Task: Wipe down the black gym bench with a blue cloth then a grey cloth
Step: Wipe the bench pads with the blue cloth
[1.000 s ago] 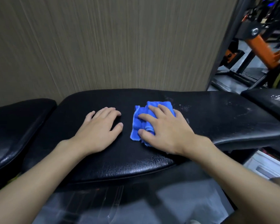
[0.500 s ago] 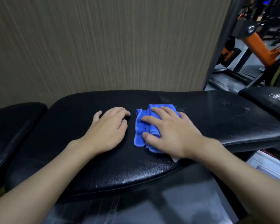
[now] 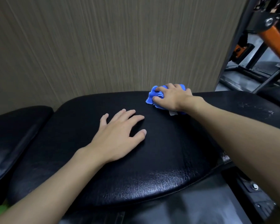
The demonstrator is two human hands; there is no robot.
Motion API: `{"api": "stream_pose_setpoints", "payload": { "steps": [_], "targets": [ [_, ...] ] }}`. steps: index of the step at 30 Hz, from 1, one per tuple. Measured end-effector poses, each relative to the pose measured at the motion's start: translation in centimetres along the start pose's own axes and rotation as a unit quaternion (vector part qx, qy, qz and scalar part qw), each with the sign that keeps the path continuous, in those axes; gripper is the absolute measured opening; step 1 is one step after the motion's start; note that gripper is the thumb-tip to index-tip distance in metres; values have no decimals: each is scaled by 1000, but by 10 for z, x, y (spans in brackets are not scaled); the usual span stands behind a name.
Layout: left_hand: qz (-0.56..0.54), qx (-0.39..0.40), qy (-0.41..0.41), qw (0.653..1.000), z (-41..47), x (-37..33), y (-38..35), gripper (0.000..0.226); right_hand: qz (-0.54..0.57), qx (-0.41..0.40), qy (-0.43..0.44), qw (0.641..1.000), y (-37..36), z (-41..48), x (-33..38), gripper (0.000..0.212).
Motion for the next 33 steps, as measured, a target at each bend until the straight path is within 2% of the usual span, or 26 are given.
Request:
{"api": "stream_pose_setpoints", "payload": {
  "steps": [10,14,17,23,28,33],
  "targets": [
    [-6,6,6,1000,-4,-4,1,54,-22,-41,88,995,4,-129,29,58],
    [1,16,15,1000,-3,-8,3,52,-31,-74,103,991,5,-188,38,70],
    [-16,-2,-5,1000,1,-23,10,46,-18,-108,119,987,4,-211,37,61],
    [-20,-1,-38,999,21,-56,-4,44,-18,-70,108,992,5,-189,27,73],
    [-7,-6,-36,999,24,-53,-11,46,-16,-39,68,997,7,-127,-7,57],
    [-12,-18,-45,999,26,-55,-9,44,2,-37,23,999,8,-58,-42,53]
  ]
}}
Point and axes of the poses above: each hand's wrist, its own z-axis towards the middle knuckle, its own y-axis out of the back of the hand, x = y × z, the point moved 9 cm from there along z, towards the middle knuckle, and after that the axes turned 9 degrees about y, right-handed, at the moved point
